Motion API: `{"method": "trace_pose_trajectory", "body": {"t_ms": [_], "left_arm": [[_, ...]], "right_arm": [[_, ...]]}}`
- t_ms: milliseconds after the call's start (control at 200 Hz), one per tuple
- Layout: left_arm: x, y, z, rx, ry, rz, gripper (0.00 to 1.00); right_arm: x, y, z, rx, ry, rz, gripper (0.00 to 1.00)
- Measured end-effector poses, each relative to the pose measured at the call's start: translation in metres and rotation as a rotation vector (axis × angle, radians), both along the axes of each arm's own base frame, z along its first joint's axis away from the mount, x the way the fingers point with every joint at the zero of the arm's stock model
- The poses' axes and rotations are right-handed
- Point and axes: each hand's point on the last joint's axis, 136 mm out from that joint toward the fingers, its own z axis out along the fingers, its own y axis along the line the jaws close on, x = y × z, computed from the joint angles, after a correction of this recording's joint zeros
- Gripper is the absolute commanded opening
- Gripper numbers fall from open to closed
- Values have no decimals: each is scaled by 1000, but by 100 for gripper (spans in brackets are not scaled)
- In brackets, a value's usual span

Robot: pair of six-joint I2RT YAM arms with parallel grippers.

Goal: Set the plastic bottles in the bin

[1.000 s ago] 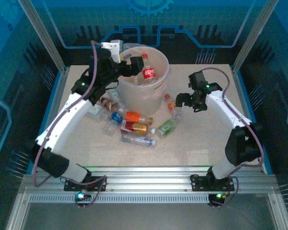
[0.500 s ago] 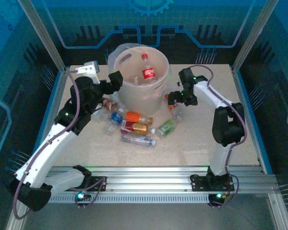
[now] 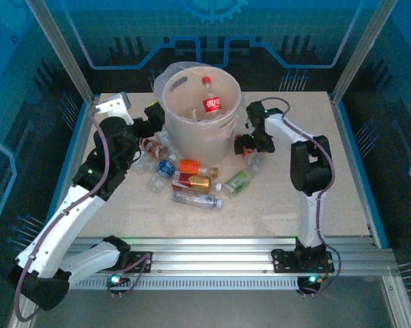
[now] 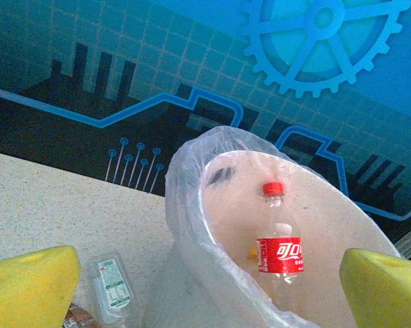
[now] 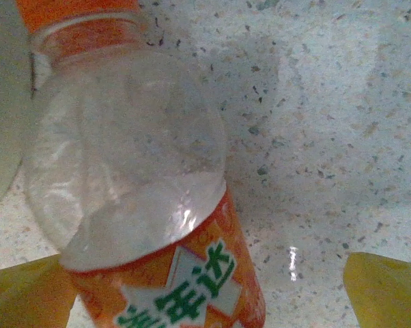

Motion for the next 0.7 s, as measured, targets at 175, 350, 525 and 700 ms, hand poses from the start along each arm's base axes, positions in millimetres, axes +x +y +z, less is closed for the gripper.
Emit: {"method": "trace_pose_trajectory", "body": {"t_ms": [175, 350, 525, 700], "left_arm": [[4, -2, -5, 5, 14, 0, 99], [7, -1, -9, -8, 26, 7, 99], [11, 0, -13, -10, 37, 15, 99], [17, 5, -23, -17, 67, 40, 99]], "right_arm": [[0, -5, -11, -4, 25, -12, 98], [5, -18, -13, 9, 21, -56, 89], [2, -32, -23, 18, 42, -109, 76], [2, -40, -25, 31, 31, -147, 63]]}}
